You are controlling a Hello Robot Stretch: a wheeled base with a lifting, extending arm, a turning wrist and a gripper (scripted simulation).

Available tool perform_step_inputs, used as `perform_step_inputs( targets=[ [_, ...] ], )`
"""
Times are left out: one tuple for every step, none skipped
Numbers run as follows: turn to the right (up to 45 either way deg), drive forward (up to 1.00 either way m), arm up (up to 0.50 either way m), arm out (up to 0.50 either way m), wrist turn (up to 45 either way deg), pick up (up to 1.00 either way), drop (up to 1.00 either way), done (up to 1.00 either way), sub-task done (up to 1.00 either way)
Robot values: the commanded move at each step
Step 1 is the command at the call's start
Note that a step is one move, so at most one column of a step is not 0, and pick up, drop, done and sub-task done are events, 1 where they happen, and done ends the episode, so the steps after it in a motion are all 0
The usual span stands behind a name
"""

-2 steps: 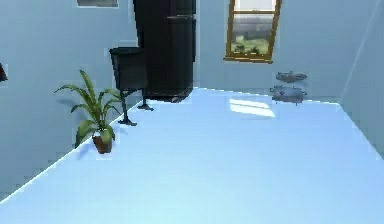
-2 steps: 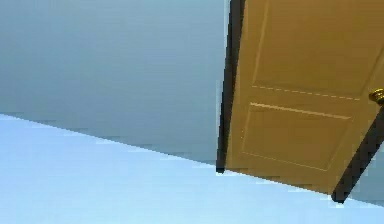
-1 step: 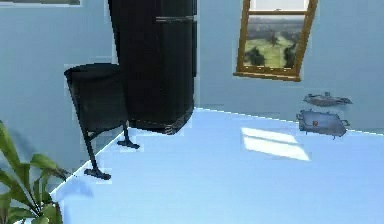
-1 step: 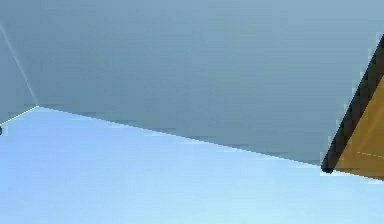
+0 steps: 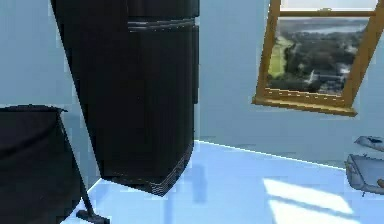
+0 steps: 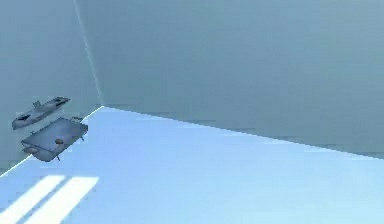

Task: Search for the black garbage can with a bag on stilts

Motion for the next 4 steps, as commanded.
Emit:
perform_step_inputs(
  targets=[
    [-33.0,0.00,0.00,0.00,0.0,0.00,0.00,0.00,0.00],
    [-3.0,0.00,0.00,0.00,0.0,0.00,0.00,0.00,0.00],
    [0.0,0.15,0.00,0.00,0.0,0.00,0.00,0.00,0.00],
    [-12.0,0.00,0.00,0.00,0.0,0.00,0.00,0.00,0.00]
  ],
)
